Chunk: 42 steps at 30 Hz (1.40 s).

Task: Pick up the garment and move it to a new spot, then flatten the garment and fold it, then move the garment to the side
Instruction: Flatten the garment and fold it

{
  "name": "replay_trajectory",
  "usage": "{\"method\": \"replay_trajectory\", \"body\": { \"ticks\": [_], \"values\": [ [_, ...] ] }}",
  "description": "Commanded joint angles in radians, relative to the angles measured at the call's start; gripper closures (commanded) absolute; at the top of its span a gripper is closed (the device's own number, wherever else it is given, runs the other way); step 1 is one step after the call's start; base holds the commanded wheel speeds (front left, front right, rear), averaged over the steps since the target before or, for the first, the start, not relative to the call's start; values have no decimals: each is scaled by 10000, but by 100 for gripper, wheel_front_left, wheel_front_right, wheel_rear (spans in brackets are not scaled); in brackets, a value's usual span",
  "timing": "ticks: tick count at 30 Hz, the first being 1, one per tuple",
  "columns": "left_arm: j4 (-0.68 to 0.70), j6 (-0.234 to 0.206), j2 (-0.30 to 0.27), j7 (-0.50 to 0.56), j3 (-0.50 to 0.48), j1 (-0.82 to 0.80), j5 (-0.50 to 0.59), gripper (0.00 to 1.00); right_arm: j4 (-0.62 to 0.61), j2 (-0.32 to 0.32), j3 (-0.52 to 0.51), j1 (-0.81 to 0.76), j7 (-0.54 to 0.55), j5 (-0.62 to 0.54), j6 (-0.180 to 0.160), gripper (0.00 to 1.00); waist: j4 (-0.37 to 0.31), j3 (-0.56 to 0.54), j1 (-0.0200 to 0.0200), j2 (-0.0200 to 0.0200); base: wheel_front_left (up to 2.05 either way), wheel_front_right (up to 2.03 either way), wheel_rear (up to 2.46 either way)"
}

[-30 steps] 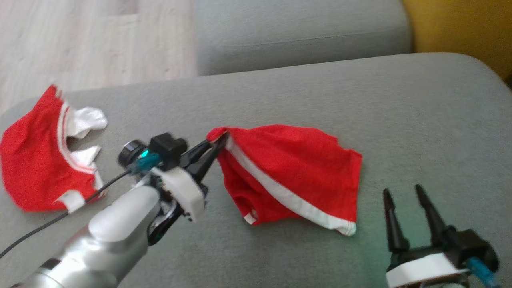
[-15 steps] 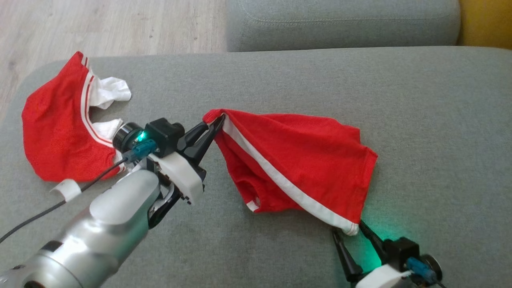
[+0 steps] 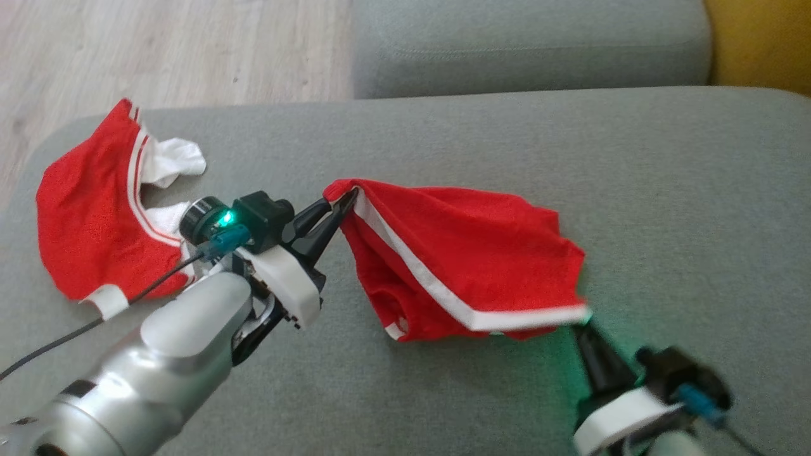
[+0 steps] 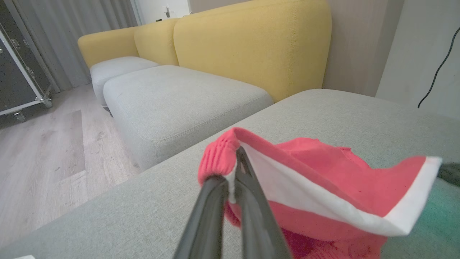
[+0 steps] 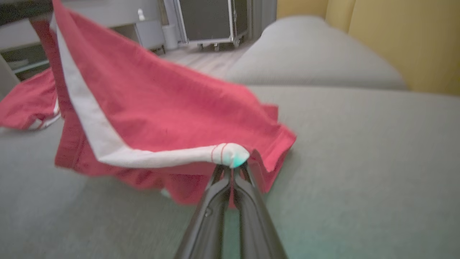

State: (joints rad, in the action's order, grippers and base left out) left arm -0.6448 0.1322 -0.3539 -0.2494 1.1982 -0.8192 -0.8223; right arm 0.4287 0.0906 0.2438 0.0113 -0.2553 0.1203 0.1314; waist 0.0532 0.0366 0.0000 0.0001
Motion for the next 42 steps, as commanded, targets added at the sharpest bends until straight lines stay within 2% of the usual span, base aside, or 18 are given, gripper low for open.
{"method": "replay_trajectory", "body": {
  "ticks": [1,6,12,15,18,23,26,31,37,42],
  "values": [
    [248,-16,-409,-121,-317,-630,72,100,-777,136,-126,355,-65,-138,-7,100,-155,-151,0,-1,0,0,0],
    [650,-16,-817,-122,-355,-1353,660,100,-2232,567,-893,1672,-65,-560,-7,100,-398,26,0,-1,0,0,0],
    [972,-16,-912,-123,-791,-3374,1857,100,-2056,1638,-1219,5250,-65,-275,-7,100,-486,1170,0,-1,0,0,0],
    [956,-23,-794,-123,-1488,-4499,2639,100,-1806,2094,-1452,7201,-65,-50,-7,100,-495,1904,0,-1,0,0,0],
    [1370,-258,-640,-123,-2666,-5345,3529,100,-1891,2383,-1799,8747,-65,-199,-7,100,-533,2495,0,-1,0,0,0],
    [2496,-334,-499,-123,-4117,-5405,4590,100,-2172,2606,-2195,9686,-65,-509,-7,100,-562,2877,0,-1,0,0,0],
    [3409,-241,-406,-123,-4785,-4475,5121,100,-2347,2649,-2575,9294,-65,-661,-7,100,-553,2879,0,-1,0,0,0],
    [4034,-67,-384,-123,-4618,-1951,5622,100,-2342,2494,-2973,6846,-65,-681,-7,100,-558,2656,0,-1,0,0,0],
    [4047,-24,131,-124,-3769,1391,5675,100,-2619,1842,-3787,3471,-65,-347,-7,100,-674,2239,0,-1,0,0,0],
    [3499,-19,249,-124,-2147,3366,5026,100,-3212,1349,-4440,1534,-65,-548,-7,100,-875,1649,0,-1,0,0,0]
  ]
}}
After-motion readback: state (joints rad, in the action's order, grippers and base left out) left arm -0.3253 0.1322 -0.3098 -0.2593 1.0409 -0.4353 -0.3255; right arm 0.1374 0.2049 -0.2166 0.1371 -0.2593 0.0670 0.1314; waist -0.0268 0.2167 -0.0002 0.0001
